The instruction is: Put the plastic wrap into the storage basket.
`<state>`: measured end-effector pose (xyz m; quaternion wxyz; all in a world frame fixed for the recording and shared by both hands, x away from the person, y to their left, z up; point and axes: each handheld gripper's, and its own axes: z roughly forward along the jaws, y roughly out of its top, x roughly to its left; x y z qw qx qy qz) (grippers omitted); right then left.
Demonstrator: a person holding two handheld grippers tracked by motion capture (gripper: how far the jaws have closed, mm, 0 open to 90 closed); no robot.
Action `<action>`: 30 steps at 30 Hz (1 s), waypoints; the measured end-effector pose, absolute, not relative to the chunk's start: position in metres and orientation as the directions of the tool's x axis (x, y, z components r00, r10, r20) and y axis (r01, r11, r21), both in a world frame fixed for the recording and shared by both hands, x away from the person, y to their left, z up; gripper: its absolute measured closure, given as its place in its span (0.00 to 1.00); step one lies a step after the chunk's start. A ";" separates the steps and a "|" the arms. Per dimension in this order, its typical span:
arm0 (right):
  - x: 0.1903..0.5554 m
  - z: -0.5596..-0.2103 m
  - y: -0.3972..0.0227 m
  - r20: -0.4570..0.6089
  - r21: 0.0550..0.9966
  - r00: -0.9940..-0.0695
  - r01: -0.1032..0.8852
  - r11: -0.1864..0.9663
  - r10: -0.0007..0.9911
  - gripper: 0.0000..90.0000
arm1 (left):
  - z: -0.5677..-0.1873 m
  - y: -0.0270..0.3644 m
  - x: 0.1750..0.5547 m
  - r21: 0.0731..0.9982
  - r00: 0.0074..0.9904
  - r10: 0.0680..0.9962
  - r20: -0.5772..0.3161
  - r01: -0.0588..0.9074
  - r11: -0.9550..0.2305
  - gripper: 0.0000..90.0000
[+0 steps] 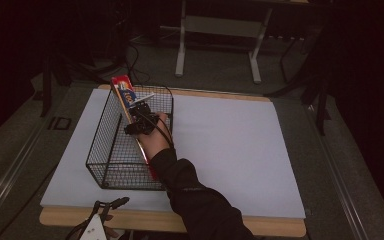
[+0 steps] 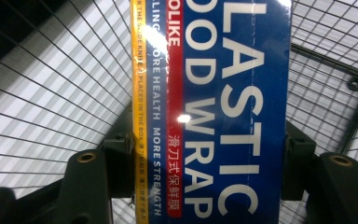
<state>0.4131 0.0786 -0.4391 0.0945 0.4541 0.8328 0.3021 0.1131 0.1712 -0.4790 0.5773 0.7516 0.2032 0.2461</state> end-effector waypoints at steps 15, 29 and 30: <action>0.417 -0.443 0.076 0.143 0.562 -0.568 0.721 0.406 0.811 0.43 | -0.479 0.171 0.114 0.967 0.798 0.587 0.135 0.023 -0.254 0.00; 0.416 -0.449 0.077 0.128 0.564 -0.581 0.710 0.423 0.804 0.42 | -0.480 0.171 0.114 0.967 0.799 0.586 0.134 0.024 -0.254 0.00; 0.416 -0.449 0.076 0.128 0.565 -0.581 0.709 0.422 0.804 0.42 | -0.480 0.170 0.114 0.967 0.799 0.586 0.135 0.023 -0.255 0.00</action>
